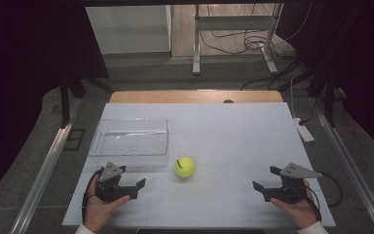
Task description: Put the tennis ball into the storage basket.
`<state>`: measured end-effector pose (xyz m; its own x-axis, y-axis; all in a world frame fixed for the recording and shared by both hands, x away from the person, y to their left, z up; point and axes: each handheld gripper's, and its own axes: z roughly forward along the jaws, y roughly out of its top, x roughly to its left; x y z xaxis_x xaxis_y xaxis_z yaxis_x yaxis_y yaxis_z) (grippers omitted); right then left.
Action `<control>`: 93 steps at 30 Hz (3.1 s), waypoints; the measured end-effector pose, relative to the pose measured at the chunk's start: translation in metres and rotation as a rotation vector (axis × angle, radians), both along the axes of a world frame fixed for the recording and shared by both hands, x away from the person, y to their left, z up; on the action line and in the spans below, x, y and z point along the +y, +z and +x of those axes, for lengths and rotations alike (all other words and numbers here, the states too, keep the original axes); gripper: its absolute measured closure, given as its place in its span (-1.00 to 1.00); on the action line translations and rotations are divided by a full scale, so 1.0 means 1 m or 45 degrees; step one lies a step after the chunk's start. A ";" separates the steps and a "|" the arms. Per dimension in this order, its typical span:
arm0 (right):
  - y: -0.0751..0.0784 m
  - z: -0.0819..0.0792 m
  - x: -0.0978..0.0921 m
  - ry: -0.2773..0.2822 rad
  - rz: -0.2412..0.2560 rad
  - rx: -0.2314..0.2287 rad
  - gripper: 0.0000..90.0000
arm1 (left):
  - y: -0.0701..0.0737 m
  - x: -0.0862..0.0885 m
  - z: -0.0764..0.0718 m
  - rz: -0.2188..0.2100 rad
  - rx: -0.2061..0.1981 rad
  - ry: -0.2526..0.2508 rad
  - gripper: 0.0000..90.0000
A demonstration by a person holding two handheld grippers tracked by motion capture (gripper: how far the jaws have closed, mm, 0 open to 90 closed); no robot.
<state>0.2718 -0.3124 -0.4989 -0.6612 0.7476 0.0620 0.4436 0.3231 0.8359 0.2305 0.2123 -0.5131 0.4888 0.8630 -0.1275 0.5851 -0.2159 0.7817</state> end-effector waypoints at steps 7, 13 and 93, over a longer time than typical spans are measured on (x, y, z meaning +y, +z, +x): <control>-0.002 0.000 -0.001 0.002 -0.015 0.010 -0.80 | 0.002 0.000 -0.001 -0.005 -0.007 -0.005 -0.79; -0.002 0.002 -0.001 0.002 -0.013 0.013 -0.80 | 0.002 0.000 -0.001 -0.005 -0.008 -0.006 -0.78; -0.004 0.005 -0.003 -0.008 -0.038 0.009 -0.79 | 0.045 -0.045 0.017 0.016 -0.010 -0.205 -0.79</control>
<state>0.2768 -0.3150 -0.5032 -0.6561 0.7534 0.0438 0.4515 0.3453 0.8228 0.2473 0.1672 -0.4676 0.6221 0.7748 -0.1125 0.5357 -0.3165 0.7829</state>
